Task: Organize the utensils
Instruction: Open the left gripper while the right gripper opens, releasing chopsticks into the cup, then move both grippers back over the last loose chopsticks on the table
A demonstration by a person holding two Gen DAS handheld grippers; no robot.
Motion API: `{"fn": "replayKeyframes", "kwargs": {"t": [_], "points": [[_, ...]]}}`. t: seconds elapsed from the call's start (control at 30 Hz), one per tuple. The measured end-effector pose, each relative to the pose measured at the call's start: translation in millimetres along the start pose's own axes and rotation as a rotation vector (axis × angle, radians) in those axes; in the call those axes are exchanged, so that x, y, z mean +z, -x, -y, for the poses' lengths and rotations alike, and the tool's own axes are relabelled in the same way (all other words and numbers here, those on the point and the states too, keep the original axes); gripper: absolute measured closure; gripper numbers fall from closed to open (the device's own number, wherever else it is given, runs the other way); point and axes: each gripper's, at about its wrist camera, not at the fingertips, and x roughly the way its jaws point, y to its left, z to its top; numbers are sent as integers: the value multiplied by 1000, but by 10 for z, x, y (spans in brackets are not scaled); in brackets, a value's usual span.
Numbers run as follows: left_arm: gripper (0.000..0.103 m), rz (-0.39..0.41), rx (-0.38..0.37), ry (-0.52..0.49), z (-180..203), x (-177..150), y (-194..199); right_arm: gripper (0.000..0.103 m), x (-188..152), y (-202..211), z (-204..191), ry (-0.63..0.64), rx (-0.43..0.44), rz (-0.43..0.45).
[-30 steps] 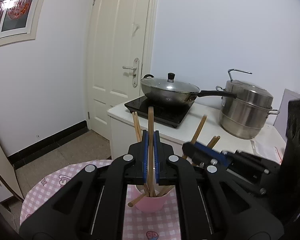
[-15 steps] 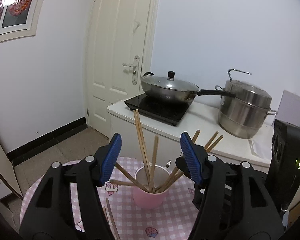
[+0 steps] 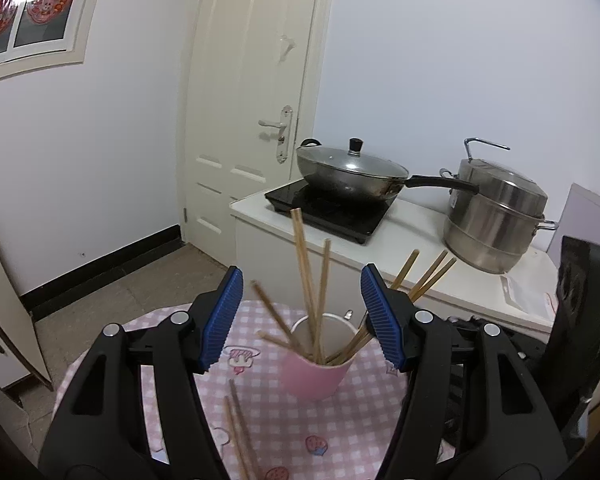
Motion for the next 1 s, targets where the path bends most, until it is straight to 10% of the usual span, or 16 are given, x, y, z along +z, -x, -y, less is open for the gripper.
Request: {"fn": "replayKeyframes", "kwargs": {"t": [0.5, 1.0], "points": [[42, -170, 90, -14, -501, -470, 300, 72, -193, 239, -380, 32, 5, -18], [42, -496, 116, 73, -1042, -1223, -139, 72, -815, -527, -739, 63, 3, -331]]}}
